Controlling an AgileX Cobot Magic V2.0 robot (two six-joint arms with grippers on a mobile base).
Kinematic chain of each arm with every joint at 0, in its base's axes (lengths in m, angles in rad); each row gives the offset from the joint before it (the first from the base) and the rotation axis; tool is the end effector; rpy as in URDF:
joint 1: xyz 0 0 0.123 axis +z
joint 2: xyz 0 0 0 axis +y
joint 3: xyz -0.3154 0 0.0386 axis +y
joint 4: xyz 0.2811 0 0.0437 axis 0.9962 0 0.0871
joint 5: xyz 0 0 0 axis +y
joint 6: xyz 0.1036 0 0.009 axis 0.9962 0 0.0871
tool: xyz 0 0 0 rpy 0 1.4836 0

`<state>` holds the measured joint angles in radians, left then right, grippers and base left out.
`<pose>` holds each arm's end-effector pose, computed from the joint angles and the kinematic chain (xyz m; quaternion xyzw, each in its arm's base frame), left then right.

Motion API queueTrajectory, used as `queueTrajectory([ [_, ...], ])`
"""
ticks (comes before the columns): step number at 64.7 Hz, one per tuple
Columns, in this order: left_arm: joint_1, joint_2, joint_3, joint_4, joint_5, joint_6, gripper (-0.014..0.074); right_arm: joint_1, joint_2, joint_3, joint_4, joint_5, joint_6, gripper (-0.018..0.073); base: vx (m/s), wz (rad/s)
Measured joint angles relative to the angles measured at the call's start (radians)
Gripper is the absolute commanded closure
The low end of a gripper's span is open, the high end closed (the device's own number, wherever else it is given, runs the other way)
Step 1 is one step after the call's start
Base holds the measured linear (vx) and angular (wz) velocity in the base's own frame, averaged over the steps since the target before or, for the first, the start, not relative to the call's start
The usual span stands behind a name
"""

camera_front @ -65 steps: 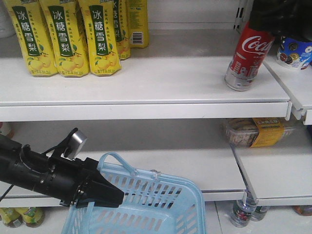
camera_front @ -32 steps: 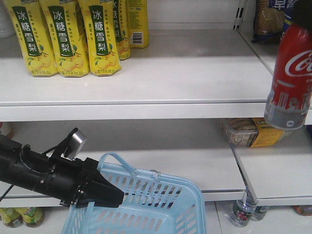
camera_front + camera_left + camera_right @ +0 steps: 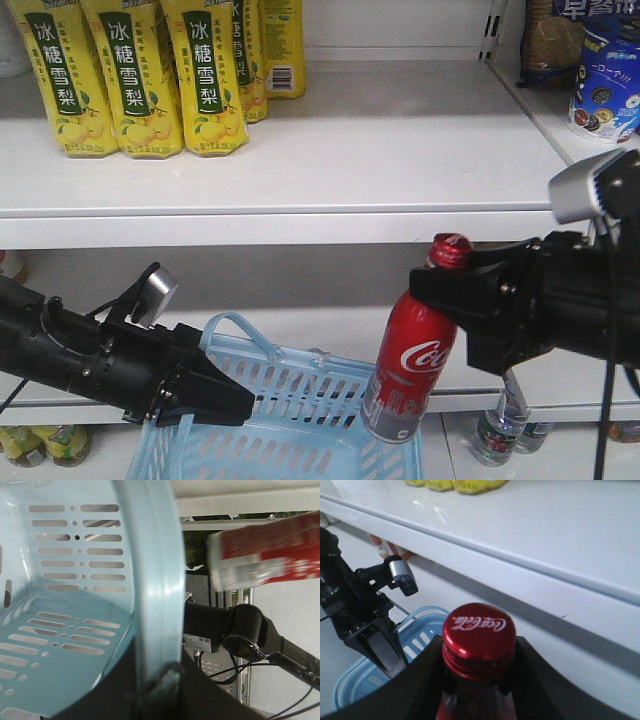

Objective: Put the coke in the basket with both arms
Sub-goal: 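Lift the bottle off the shelf and lower it toward the basket, then lower the bottle into the basket and open the right gripper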

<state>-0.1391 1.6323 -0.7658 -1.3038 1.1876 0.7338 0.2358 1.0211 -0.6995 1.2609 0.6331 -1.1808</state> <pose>0.2673 -0.1314 0.2041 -0.0276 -0.8471 0.5306 0.0010 0.2058 0.1098 0.3270 -0.2457 0.7880 0.3107 0.4713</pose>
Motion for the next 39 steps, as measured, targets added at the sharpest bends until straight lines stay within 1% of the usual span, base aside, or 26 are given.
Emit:
queueTrajectory([
  [2, 0.000, 0.000, 0.000, 0.000, 0.000, 0.000, 0.0603, 0.000, 0.024, 0.017, 0.048, 0.011, -0.058, 0.0564, 0.00, 0.00],
  [5, 0.000, 0.000, 0.000, 0.000, 0.000, 0.000, 0.0603, 0.000, 0.061, 0.033, 0.101, 0.026, -0.114, 0.0564, 0.00, 0.00],
  [11, 0.000, 0.000, 0.000, 0.000, 0.000, 0.000, 0.0603, 0.000, 0.130, 0.050, 0.150, 0.057, -0.185, 0.0564, 0.00, 0.00],
  [19, 0.000, 0.000, 0.000, 0.000, 0.000, 0.000, 0.0603, 0.000, 0.228, 0.050, 0.175, 0.088, -0.217, 0.0563, 0.00, 0.00],
  [30, 0.000, 0.000, 0.000, 0.000, 0.000, 0.000, 0.0603, 0.007, 0.349, 0.050, 0.177, 0.094, -0.241, 0.0552, 0.00, 0.00],
  [34, 0.000, 0.000, 0.000, 0.000, 0.000, 0.000, 0.0603, 0.030, 0.391, 0.050, 0.173, 0.076, -0.264, 0.0543, 0.00, 0.00],
  [39, 0.000, 0.000, 0.000, 0.000, 0.000, 0.000, 0.0603, 0.076, 0.442, 0.050, 0.169, 0.034, -0.291, 0.0525, 0.00, 0.00],
])
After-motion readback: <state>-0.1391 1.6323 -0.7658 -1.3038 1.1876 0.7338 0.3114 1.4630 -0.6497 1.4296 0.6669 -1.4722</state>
